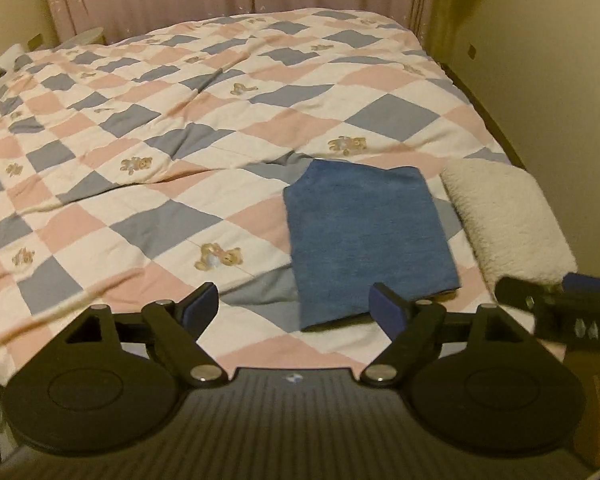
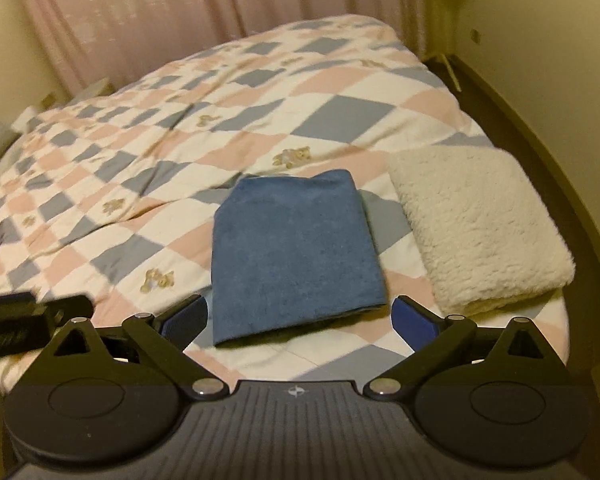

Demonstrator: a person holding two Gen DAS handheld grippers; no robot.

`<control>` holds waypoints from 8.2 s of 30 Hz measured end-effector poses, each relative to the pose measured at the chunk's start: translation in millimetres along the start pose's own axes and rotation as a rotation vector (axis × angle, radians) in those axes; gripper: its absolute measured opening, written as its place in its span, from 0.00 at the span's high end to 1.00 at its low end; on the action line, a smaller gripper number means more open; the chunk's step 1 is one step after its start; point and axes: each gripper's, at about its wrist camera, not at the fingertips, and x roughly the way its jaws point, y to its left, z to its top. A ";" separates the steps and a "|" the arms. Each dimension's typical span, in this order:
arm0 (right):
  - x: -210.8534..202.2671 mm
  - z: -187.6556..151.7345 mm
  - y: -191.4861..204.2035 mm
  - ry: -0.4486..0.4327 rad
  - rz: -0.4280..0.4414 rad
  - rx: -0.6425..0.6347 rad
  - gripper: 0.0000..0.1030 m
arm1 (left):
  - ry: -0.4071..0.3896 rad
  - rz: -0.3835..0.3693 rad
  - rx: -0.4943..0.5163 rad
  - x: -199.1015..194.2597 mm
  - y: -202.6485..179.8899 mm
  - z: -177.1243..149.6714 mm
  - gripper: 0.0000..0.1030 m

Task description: Fold clothes

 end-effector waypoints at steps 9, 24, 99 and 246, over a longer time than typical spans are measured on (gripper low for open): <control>-34.8 -17.5 -53.5 0.017 0.036 -0.054 0.02 | -0.001 0.034 -0.047 -33.2 -55.2 -33.1 0.16; -38.7 -47.0 -72.0 0.089 0.079 -0.150 0.02 | 0.042 0.135 -0.063 -52.4 -87.9 -76.6 0.13; 304.6 107.9 -117.0 0.434 0.353 0.006 0.02 | 0.359 -0.450 -0.246 337.4 70.3 53.3 0.06; 146.8 1.2 -269.0 -0.097 -0.303 0.091 0.35 | -0.085 -0.602 0.714 247.4 -268.7 25.8 0.71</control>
